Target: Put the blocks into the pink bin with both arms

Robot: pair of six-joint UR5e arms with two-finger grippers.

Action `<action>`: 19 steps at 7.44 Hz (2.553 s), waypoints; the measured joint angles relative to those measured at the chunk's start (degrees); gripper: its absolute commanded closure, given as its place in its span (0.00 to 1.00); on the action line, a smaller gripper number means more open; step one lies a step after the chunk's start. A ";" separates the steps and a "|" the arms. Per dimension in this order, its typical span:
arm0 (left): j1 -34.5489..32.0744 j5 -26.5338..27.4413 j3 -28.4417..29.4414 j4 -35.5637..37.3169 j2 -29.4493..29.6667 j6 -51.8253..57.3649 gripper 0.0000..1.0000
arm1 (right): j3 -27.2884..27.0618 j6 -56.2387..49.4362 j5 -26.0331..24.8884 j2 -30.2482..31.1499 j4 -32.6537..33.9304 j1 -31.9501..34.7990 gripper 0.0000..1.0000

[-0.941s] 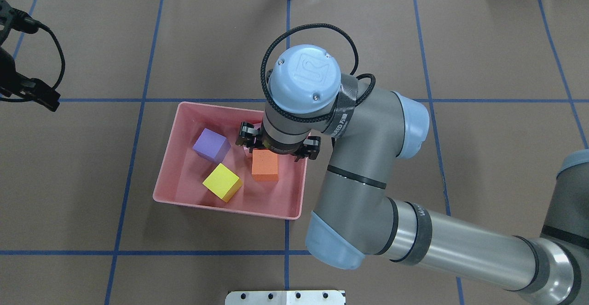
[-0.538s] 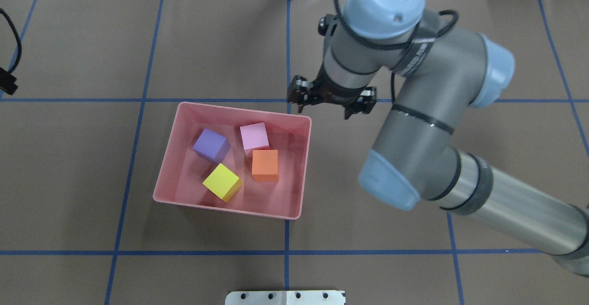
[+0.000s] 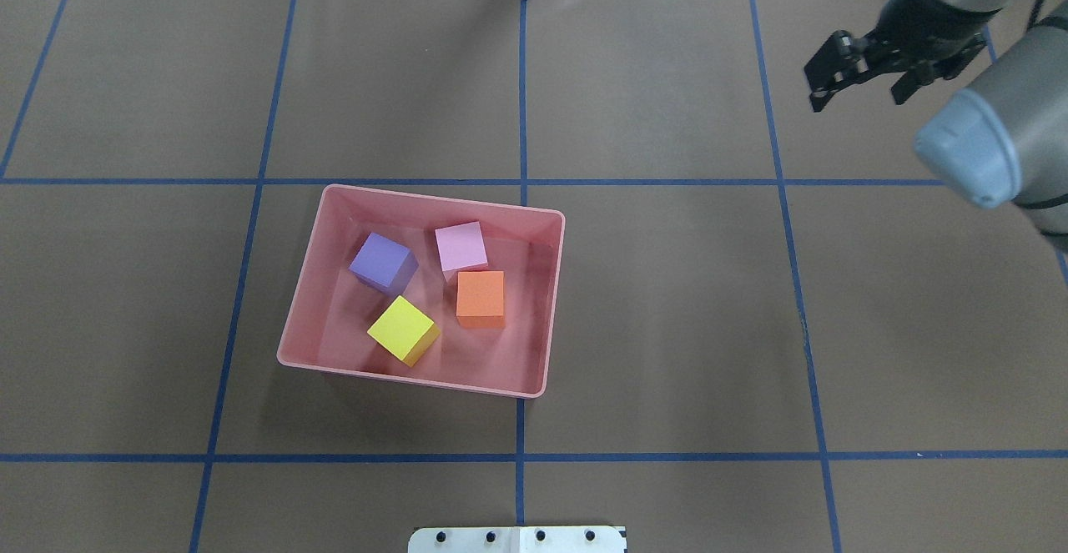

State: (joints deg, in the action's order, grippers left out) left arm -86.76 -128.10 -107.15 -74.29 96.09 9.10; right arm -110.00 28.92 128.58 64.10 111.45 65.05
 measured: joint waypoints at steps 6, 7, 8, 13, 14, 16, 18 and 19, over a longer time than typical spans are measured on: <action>-6.64 -1.73 12.56 -11.93 -5.04 5.46 0.00 | 2.72 -10.16 2.69 18.80 -11.39 12.91 0.00; -7.28 -1.77 10.50 -13.22 -8.15 4.63 0.00 | 3.98 -15.33 3.34 20.88 -12.57 15.01 0.00; -7.56 -1.79 6.87 -13.72 -11.60 1.87 0.00 | 5.47 -19.86 4.86 22.22 -13.07 17.16 0.00; -5.90 -1.81 10.77 -21.94 -12.68 -5.73 0.00 | 7.40 -26.19 7.89 27.42 -13.53 20.59 0.00; -5.17 -1.78 12.90 -24.70 -11.91 -7.97 0.00 | 7.53 -26.25 7.95 28.04 -13.56 20.68 0.00; -3.91 -1.78 13.84 -27.40 -11.27 -11.05 0.00 | 8.01 -26.39 8.18 29.10 -13.64 20.96 0.00; -3.65 -2.17 13.09 -27.32 -11.01 -11.55 0.00 | 9.41 -26.34 8.60 29.37 -16.08 21.25 0.00; -3.62 -2.88 12.58 -26.67 -10.93 -11.55 0.00 | 11.05 -26.28 9.45 29.40 -18.67 21.43 0.00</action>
State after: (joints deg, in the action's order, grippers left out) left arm -90.38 -130.98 -94.58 -100.96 85.16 -2.45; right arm -98.95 2.64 138.03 93.49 92.78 86.48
